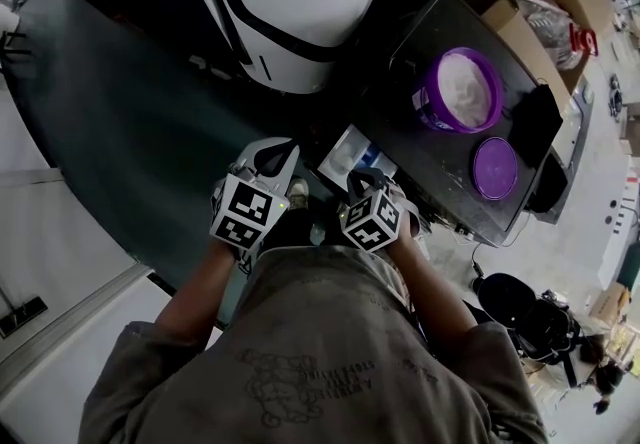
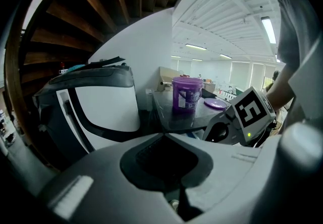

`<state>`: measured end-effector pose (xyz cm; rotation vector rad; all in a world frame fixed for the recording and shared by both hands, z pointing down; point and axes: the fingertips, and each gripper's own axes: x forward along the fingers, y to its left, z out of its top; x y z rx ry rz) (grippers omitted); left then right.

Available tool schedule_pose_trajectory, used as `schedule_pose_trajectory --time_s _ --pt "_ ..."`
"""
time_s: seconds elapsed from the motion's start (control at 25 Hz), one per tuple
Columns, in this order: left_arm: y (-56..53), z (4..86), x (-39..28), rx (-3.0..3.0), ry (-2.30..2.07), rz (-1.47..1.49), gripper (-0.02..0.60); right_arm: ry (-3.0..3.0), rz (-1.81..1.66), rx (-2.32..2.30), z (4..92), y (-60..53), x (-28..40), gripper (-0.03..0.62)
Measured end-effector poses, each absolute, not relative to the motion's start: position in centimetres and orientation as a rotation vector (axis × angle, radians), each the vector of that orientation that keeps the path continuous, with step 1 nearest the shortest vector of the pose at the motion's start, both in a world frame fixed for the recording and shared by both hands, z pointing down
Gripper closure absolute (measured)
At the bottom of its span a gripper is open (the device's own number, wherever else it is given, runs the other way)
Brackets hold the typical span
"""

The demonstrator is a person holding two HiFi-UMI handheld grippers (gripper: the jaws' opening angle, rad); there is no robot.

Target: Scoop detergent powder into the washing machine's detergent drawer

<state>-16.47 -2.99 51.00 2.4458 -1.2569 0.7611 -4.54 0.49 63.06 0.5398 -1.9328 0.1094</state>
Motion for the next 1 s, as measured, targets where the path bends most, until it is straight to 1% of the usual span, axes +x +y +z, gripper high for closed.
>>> schedule_pose_trajectory --time_s 0.32,0.64,1.0 --pt "-3.6 50.8 -16.4 2.445 -1.263 0.769 0.581 -1.980 0.185 0.573 61.6 -0.5 -4.3 0.557" --pt "-5.2 49.8 -15.6 2.472 -1.266 0.764 0.581 -2.154 0.494 0.687 57.7 -2.4 -3.8 0.557" --pt "-7.5 46.7 -14.0 2.540 -1.268 0.732 0.581 -2.322 0.680 0.801 51.0 -5.2 -2.6 0.557"
